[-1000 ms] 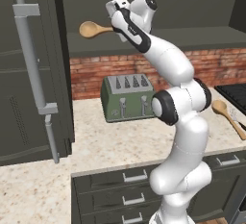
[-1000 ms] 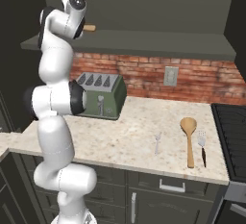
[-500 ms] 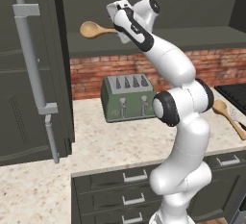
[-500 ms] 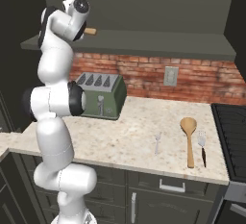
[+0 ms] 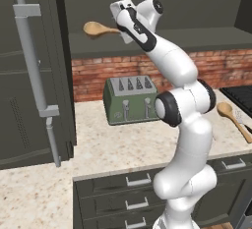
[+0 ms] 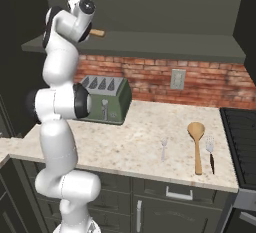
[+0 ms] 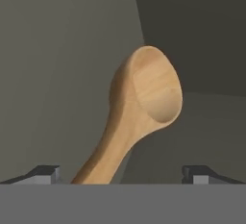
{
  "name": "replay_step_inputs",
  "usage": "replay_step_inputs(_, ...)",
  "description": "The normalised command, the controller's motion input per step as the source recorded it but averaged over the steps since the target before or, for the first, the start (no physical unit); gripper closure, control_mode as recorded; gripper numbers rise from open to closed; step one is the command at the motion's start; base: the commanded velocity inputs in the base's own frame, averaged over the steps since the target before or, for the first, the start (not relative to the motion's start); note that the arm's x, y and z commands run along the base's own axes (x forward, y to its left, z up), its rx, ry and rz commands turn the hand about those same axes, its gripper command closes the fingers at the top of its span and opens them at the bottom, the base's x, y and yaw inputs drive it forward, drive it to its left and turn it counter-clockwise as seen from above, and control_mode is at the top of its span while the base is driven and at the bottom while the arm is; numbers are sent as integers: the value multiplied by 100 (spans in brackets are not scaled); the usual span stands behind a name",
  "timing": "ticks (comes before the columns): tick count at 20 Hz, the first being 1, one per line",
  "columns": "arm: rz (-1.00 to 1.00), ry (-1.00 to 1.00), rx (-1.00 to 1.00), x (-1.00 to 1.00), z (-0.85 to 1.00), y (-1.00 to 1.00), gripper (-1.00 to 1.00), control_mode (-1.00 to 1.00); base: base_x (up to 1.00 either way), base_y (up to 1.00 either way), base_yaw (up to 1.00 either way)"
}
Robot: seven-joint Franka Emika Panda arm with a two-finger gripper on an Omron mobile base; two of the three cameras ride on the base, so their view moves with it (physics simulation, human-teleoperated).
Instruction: Organize the utensils by type. Pick up the wooden spoons from the counter and place them in the open cabinet. Then pick up the metallic utensils from the counter and place them in the open drawer.
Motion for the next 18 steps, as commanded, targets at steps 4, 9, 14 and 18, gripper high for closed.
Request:
replay_step_inputs(4,0,10,9,14,-4,-10,-100,-100,0,0,0)
replay_step_inputs(9,-1,3,13,-2,-4,0,-100,-100,0,0,0)
replay_step_inputs(14,-3,0,13,-15,-3,0,-100,-100,0,0,0)
replay_step_inputs(18,-2,0,8,-40,-9,0,-100,-100,0,0,0)
